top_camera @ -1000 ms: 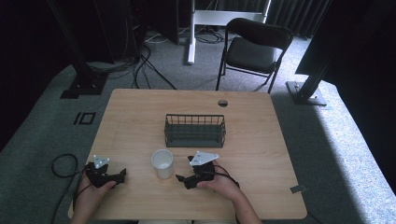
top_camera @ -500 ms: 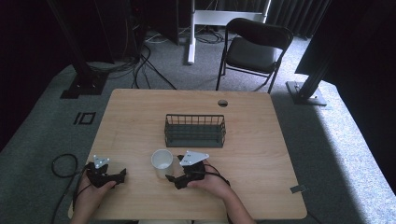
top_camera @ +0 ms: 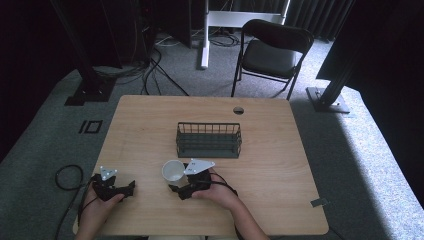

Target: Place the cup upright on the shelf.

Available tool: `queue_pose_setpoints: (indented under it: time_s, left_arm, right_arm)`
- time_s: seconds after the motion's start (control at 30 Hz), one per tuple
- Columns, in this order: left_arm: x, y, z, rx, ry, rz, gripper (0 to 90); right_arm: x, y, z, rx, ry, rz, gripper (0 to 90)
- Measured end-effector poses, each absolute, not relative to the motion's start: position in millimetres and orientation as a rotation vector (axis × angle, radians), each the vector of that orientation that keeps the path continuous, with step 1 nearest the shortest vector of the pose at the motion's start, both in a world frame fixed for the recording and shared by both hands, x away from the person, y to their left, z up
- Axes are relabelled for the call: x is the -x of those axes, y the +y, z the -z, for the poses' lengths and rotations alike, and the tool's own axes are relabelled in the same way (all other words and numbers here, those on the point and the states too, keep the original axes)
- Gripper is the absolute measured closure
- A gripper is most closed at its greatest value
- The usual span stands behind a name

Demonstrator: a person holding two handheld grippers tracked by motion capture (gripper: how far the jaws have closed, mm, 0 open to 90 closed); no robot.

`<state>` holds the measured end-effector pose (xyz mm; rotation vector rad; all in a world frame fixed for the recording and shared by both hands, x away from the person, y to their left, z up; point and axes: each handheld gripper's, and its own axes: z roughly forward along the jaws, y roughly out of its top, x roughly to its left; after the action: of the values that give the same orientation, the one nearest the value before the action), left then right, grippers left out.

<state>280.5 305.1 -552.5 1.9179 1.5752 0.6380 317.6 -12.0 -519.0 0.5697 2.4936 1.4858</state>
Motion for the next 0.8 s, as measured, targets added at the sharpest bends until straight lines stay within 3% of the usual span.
queue_pose_setpoints:
  time_s: [0.8]
  left_arm:
    - [-281,306,552,-1.924,1.565,-0.634,2.8]
  right_arm:
    - [-318,2,501,-0.608,2.406,-1.551,19.8]
